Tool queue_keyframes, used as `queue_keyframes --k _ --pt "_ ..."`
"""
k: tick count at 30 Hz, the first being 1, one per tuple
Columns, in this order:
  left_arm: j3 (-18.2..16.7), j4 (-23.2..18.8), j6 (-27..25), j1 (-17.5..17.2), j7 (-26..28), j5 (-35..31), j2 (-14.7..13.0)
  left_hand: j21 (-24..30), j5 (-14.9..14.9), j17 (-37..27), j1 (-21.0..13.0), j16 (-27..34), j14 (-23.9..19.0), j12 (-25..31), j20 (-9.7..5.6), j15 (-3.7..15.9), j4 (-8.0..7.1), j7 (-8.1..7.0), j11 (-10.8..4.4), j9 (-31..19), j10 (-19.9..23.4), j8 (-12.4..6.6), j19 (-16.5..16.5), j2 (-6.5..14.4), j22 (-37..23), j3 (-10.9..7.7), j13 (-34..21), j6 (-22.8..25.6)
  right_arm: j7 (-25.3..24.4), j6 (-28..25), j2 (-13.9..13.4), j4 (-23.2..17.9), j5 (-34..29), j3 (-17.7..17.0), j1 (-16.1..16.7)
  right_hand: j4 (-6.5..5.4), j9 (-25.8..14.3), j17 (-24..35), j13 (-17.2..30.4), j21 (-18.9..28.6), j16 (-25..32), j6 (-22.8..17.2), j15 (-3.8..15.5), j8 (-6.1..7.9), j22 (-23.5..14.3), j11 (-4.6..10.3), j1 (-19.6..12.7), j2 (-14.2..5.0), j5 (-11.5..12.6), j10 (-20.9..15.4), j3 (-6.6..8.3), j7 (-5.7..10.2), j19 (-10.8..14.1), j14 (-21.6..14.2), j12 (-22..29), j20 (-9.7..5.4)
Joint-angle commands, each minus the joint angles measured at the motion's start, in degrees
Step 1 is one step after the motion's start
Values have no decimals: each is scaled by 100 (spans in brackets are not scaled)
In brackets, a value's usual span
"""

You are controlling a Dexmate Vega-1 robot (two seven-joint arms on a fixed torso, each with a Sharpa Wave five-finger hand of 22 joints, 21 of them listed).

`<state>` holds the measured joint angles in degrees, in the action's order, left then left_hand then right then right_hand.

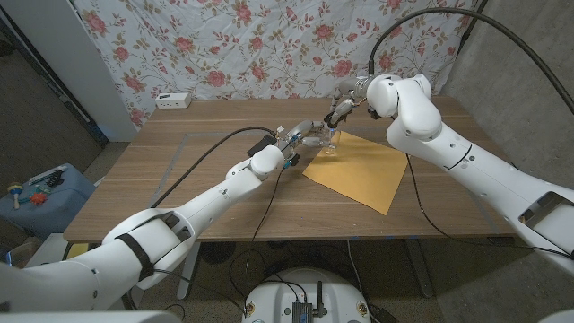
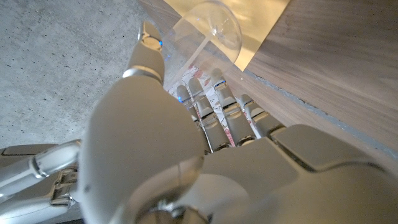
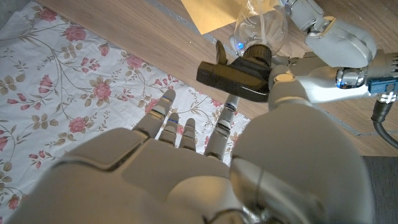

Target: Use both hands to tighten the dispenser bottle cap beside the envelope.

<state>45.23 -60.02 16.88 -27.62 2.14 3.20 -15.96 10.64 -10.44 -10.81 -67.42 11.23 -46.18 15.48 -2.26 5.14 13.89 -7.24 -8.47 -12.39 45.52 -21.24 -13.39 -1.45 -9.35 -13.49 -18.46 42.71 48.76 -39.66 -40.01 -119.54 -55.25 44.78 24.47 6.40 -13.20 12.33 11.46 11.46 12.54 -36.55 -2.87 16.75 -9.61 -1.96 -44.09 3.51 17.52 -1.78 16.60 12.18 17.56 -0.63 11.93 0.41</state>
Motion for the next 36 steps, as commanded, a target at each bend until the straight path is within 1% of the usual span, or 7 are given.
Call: queue_keyframes --k 1,5,7,13,18,30,36 --pt "-12 -25 10 -26 24 3 -13 -11 -28 -24 559 33 -69 34 -248 450 -510 220 -110 -20 469 -57 -52 715 -12 -563 -1392 902 32 -361 76 -34 -228 124 -10 -37 -10 15 7 16 56 -47 -49 19 3 -31 67 7 19 -63 -26 -25 52 -102 53 26" --pt "-21 -96 -23 -64 53 -4 -37 -11 -28 -29 561 32 -58 36 -243 452 -514 216 -99 -20 474 -57 -50 726 -12 -564 -1393 904 91 -500 97 -58 -351 168 -5 -59 -9 18 6 15 61 -110 -47 43 2 -39 121 1 16 -132 -47 -87 84 -125 69 46" --pt "-24 -127 -31 -82 64 -7 -47 -11 -27 -31 563 35 -61 39 -244 451 -514 212 -99 -20 480 -54 -50 721 -12 -560 -1394 896 132 -597 116 -74 -452 199 0 -95 -8 19 6 11 73 -202 -47 78 1 -45 205 -6 10 -216 -80 -186 113 -171 88 55" --pt "-34 -246 -95 -143 88 -10 -84 -11 -28 -26 558 33 -65 33 -239 448 -509 221 -104 -20 471 -56 -51 718 -12 -564 -1392 904 291 -813 177 -103 -770 277 13 -210 0 18 5 15 120 -514 -5 187 -3 -112 484 -24 -7 -542 -189 -311 252 -352 158 63" --pt "-44 -331 -137 -187 102 -13 -118 -11 -29 -27 554 35 -69 33 -238 442 -508 219 -102 -21 470 -56 -52 723 -12 -568 -1394 904 442 -876 254 -73 -1086 342 16 -290 14 11 2 17 146 -950 13 345 -7 -115 722 -12 -26 -791 -302 -495 385 -509 185 82" --pt "-66 -392 -168 -234 113 -1 -151 -11 -29 -28 564 33 -62 38 -236 443 -516 214 -96 -21 478 -55 -52 727 -12 -567 -1399 906 741 -804 524 95 -1679 311 93 -326 63 -1 -6 31 224 -1935 154 707 -13 -63 939 -15 -20 -1339 -416 -569 665 -920 245 128" --pt "-80 -408 -181 -245 117 6 -169 -11 -29 -29 564 32 -58 41 -229 438 -515 224 -89 -21 485 -55 -51 727 -12 -567 -1401 908 775 -677 677 199 -1863 238 160 -329 -6 -3 -11 37 265 -2489 230 980 -16 -65 998 -44 -8 -1640 -442 -624 811 -1148 276 116"
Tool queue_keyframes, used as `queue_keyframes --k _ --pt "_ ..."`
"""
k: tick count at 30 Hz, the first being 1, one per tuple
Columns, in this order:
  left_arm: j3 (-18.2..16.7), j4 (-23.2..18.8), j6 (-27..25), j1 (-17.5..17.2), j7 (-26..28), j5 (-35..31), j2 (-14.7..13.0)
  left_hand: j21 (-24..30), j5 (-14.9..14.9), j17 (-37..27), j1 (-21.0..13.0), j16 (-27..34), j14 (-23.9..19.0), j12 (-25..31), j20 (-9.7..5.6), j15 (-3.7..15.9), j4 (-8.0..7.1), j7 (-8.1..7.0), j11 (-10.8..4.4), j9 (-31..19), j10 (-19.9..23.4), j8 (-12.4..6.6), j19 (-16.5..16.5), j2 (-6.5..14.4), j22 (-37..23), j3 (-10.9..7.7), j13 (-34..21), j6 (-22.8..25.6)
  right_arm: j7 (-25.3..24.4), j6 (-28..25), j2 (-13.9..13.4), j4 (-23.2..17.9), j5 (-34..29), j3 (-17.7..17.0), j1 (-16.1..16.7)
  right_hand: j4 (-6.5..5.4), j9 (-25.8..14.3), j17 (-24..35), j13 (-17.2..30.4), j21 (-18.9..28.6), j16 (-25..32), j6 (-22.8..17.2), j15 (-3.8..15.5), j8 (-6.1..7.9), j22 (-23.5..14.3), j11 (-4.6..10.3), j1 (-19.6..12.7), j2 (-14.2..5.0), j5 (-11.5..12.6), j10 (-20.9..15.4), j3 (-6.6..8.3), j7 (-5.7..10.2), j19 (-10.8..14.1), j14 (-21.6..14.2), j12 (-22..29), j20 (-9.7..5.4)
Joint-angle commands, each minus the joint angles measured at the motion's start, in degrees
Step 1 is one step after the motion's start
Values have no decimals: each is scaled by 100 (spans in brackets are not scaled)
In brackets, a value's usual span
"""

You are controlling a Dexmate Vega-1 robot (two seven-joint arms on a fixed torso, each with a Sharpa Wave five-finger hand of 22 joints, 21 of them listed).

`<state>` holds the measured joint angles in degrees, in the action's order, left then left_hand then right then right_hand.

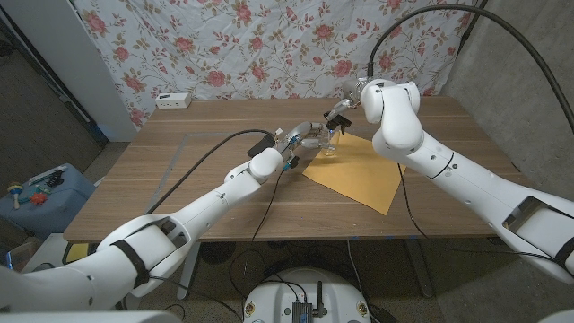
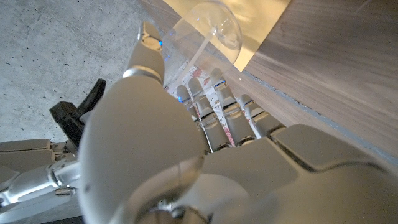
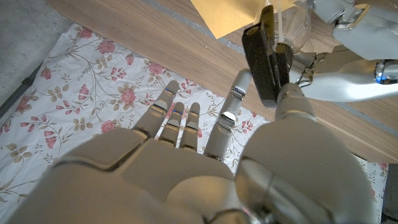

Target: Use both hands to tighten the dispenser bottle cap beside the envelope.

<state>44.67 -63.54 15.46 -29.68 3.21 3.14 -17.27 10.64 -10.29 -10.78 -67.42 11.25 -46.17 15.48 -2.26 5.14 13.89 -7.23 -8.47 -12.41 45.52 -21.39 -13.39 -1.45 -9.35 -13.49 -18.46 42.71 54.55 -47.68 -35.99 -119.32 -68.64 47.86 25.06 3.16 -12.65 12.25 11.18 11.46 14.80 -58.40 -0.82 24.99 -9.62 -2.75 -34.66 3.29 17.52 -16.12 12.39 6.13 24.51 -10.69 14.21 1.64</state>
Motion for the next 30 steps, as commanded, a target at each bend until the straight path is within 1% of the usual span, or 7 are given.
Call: queue_keyframes --k 1,7,9,10,14,22,30 --pt "-25 -52 -34 -38 11 9 -40 -11 -45 -32 566 30 -57 41 -224 435 -516 220 -92 -20 485 -40 -52 727 -12 -567 -1402 908 196 143 301 197 -549 -82 111 -12 -73 8 16 38 40 -399 38 204 -16 22 72 -35 -7 -238 -25 -34 137 -160 46 -8" --pt "-33 -31 -18 -31 1 17 -44 -11 -46 -31 572 30 -62 40 -213 428 -520 228 -91 -20 481 -37 -52 732 -13 -568 -1404 904 165 254 438 289 -658 -147 174 -31 -7 7 11 50 53 -880 114 363 -19 56 135 -90 -10 -456 -35 -91 292 -320 49 -65" --pt "-30 -16 -12 -22 -9 18 -42 -10 -46 -29 567 30 -63 39 -216 438 -515 226 -93 -20 477 -40 -54 727 -13 -570 -1405 912 146 279 478 313 -698 -167 195 -34 15 5 10 46 54 -965 127 382 -19 63 145 -99 -11 -518 -36 -87 305 -349 58 -72" --pt "-31 -5 -5 -19 -14 23 -39 -11 -47 -28 574 28 -63 40 -213 434 -522 230 -86 -20 482 -39 -51 733 -13 -571 -1405 911 133 306 488 314 -690 -187 208 -36 49 2 9 38 51 -1021 134 382 -20 129 160 -111 -15 -562 -38 -88 321 -382 49 -66" --pt "-33 19 13 -15 -27 33 -35 -11 -47 -28 572 28 -61 37 -212 443 -519 225 -98 -20 472 -39 -52 732 -13 -572 -1407 913 86 335 577 382 -741 -223 241 -35 88 0 7 47 53 -1183 169 417 -21 123 151 -167 -12 -640 -14 -87 388 -440 47 -94" --pt "-46 -14 10 -34 -22 33 -67 -12 -50 -27 561 24 -54 38 -200 435 -512 229 -96 -20 480 -42 -49 735 -13 -579 -1405 923 -151 324 738 490 -838 -269 319 1 169 -17 1 64 80 -1703 300 538 -24 142 52 -385 -24 -1005 98 -93 586 -711 81 -169" --pt "-63 -65 14 -75 0 39 -89 -11 -52 -30 542 28 -55 38 -189 431 -501 228 -82 -20 488 -40 -52 737 -13 -586 -1401 921 -228 334 833 537 -857 -301 353 51 217 -38 -10 49 85 -1970 381 577 -24 154 -66 -547 -40 -1220 207 -93 642 -886 92 -193"
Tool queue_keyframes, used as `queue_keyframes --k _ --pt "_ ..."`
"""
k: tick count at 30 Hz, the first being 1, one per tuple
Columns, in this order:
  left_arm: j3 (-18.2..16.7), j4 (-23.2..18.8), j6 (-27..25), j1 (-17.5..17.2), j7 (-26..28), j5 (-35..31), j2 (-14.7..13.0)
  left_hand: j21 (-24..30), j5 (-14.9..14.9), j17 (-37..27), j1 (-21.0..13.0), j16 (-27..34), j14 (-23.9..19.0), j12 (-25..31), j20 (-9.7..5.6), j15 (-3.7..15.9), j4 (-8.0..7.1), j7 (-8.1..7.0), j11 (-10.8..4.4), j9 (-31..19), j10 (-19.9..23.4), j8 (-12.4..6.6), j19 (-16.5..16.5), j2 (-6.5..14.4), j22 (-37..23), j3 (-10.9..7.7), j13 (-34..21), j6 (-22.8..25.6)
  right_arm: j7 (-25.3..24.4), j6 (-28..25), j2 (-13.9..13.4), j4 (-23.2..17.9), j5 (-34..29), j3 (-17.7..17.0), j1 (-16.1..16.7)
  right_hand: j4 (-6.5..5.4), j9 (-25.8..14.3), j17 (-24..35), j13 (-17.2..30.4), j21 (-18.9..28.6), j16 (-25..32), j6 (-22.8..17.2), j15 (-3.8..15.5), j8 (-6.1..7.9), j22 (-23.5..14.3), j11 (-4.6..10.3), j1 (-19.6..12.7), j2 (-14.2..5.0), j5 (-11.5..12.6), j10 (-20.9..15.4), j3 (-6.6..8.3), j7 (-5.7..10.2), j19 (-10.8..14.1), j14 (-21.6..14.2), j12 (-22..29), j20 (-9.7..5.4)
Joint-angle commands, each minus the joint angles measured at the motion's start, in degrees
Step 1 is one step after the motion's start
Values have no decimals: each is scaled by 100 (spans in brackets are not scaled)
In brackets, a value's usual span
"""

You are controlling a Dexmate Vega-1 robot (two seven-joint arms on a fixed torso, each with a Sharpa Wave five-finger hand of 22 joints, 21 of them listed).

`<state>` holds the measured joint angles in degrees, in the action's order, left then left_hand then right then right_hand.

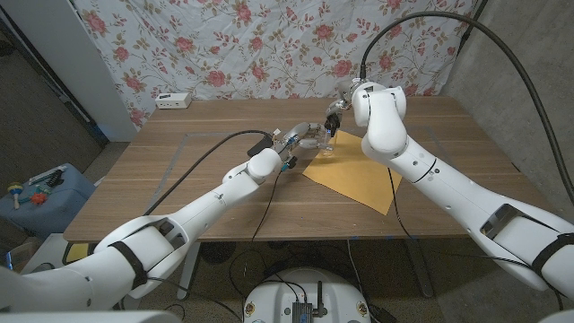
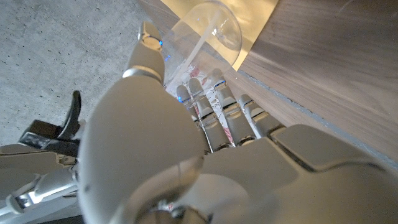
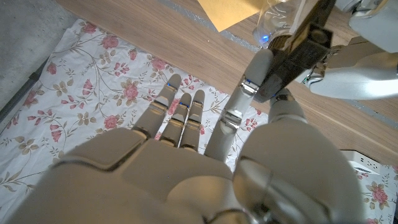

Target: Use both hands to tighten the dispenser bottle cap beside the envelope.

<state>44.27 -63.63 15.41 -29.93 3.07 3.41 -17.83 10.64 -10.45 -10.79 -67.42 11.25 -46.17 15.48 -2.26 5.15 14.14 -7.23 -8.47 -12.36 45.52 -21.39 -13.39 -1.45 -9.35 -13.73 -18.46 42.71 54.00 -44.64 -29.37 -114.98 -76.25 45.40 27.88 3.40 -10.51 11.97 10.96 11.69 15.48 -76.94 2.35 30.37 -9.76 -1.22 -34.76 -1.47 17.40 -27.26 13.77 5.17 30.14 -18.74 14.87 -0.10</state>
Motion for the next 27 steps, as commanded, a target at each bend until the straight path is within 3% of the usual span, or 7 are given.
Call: queue_keyframes --k 1,27 --pt "-22 -53 23 -51 13 13 -32 -10 -37 -30 537 28 -55 39 -191 435 -522 231 -82 -25 494 -41 -53 736 -13 -562 -1400 924 -165 17 184 109 -106 -57 73 35 6 -14 11 25 13 -146 63 45 -9 21 -70 -84 -31 -127 80 2 86 -90 27 -21" --pt "-33 -184 -41 -154 59 11 -59 -11 -40 -24 535 25 -53 39 -187 431 -522 247 -83 -25 512 -50 -51 733 -13 -569 -1395 956 -255 -272 273 167 -5 -35 102 55 34 -58 -13 11 9 -453 132 164 -13 43 -76 -256 -171 -565 152 46 177 -445 45 -23"
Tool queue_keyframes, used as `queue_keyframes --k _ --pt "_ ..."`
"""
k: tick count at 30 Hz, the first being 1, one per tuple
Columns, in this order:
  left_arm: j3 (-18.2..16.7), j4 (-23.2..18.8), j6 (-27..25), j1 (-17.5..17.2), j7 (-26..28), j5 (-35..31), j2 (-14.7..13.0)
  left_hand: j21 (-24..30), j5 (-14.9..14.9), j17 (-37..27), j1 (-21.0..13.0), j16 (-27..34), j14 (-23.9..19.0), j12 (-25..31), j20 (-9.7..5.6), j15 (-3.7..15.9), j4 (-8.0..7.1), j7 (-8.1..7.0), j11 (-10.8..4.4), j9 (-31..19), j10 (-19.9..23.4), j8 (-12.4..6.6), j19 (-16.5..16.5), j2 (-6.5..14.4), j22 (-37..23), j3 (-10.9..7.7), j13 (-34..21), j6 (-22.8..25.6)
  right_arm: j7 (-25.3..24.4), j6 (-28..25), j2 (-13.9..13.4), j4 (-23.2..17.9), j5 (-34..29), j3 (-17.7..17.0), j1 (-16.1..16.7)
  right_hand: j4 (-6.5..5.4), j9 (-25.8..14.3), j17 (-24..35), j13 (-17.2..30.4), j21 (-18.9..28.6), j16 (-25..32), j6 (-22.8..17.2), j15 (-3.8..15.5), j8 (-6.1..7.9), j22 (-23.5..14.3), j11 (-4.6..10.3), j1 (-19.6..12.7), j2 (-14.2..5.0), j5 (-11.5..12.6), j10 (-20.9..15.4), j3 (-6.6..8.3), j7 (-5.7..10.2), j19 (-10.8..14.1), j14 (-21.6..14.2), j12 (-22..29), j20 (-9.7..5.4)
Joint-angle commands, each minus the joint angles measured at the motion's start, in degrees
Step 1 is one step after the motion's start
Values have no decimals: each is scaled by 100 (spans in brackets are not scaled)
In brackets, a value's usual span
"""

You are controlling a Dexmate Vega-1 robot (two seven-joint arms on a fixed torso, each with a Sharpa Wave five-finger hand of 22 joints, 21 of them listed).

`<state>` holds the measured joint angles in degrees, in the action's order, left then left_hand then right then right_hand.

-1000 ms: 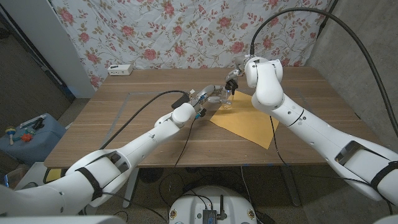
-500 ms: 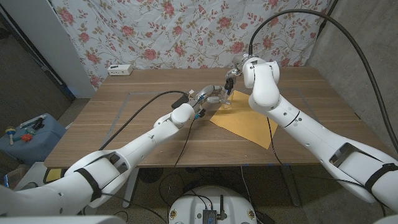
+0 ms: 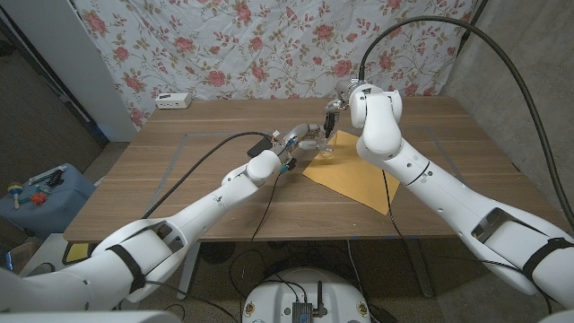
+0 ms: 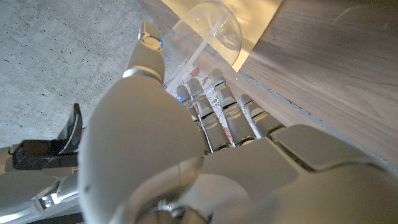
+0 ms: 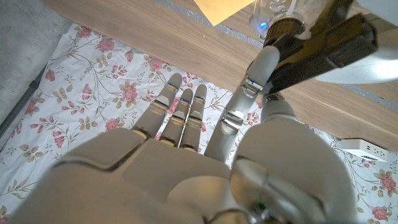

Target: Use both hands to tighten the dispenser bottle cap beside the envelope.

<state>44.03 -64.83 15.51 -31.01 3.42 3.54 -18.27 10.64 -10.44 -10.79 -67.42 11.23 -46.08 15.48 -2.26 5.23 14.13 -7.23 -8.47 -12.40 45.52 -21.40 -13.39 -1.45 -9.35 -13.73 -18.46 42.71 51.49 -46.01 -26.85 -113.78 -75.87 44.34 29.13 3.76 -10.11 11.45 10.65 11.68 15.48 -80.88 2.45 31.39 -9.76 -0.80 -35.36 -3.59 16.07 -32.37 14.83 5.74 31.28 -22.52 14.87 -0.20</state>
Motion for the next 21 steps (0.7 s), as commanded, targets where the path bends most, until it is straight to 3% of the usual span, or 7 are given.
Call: queue_keyframes --k 1,8,20,21 --pt "-11 -71 -55 -49 25 -1 -17 -12 -42 -25 540 26 -58 38 -183 420 -528 243 -85 -20 507 -48 -49 740 -13 -570 -1396 952 -15 -132 16 44 -48 75 -21 18 -6 -7 18 12 9 -61 121 65 -13 2 -14 -45 -40 -59 46 -12 67 -74 45 -12" --pt "-16 -98 -74 -59 28 -2 -32 -11 -41 -28 540 31 -64 39 -182 421 -529 237 -87 -20 514 -49 -51 738 -13 -568 -1394 959 -52 -144 -1 -24 -111 71 13 -65 4 4 14 0 -14 -24 96 103 -15 -52 222 64 -153 -44 -93 -114 81 -120 -25 17" --pt "-18 -29 -18 -43 28 11 0 -11 -42 -22 541 26 -61 38 -186 424 -530 228 -82 -19 519 -48 -49 737 -13 -573 -1394 962 64 -138 -1 -88 -353 -1 39 -250 1 32 22 -26 -77 299 6 -105 -18 -148 765 344 -260 -62 -405 -168 74 -181 -142 102" --pt "-18 -28 -18 -42 27 11 0 -11 -42 -24 545 25 -57 38 -183 424 -534 227 -80 -19 520 -47 -49 740 -13 -572 -1393 960 66 -123 -6 -101 -367 -13 44 -282 -1 37 23 -27 -85 317 3 -130 -19 -75 843 372 -262 -54 -446 -170 78 -186 -160 104"
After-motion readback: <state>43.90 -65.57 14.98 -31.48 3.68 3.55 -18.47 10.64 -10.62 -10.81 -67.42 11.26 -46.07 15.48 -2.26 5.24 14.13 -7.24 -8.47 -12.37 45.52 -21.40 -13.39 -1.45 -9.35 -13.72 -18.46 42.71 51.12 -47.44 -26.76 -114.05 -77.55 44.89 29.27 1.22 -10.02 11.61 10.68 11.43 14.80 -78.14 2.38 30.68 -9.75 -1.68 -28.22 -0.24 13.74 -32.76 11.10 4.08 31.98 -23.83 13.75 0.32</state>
